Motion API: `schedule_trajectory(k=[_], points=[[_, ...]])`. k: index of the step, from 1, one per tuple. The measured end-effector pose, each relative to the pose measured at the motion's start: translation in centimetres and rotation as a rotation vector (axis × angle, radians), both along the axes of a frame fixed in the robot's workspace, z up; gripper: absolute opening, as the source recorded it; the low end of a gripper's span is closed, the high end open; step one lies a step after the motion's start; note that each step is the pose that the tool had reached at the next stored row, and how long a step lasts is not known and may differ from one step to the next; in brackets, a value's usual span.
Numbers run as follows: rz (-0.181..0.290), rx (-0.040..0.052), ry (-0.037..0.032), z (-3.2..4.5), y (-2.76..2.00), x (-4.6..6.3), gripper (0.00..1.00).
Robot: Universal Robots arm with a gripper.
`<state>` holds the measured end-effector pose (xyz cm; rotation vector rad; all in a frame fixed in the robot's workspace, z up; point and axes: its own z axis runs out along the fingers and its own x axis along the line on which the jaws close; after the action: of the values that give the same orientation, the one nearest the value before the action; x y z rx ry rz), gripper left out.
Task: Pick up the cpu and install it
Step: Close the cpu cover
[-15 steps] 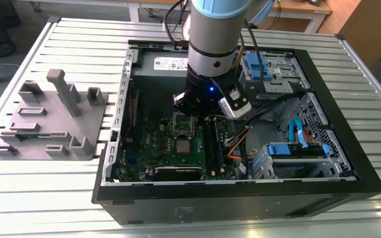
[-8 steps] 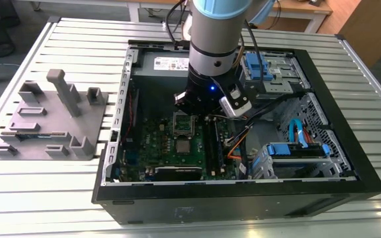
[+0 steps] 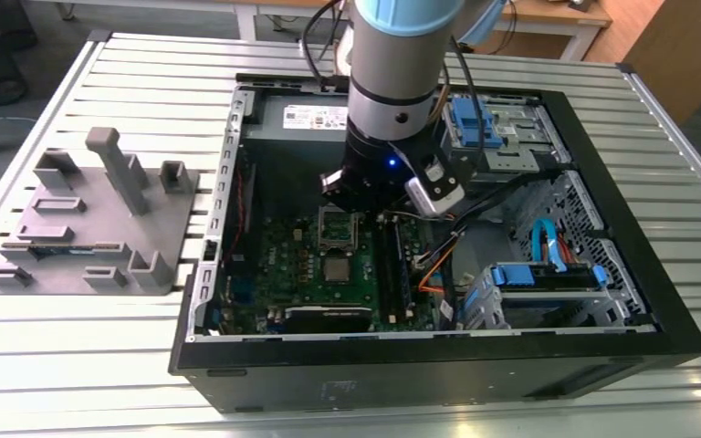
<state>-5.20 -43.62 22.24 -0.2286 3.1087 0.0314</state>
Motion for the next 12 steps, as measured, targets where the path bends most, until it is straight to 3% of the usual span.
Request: schedule_trajectory(k=[7,12], points=[[0.109,-0.0001,-0.0002,-0.14,0.00,0.00,0.11],[0.113,0.0000,-0.0002,-0.15,0.00,0.00,0.11]])
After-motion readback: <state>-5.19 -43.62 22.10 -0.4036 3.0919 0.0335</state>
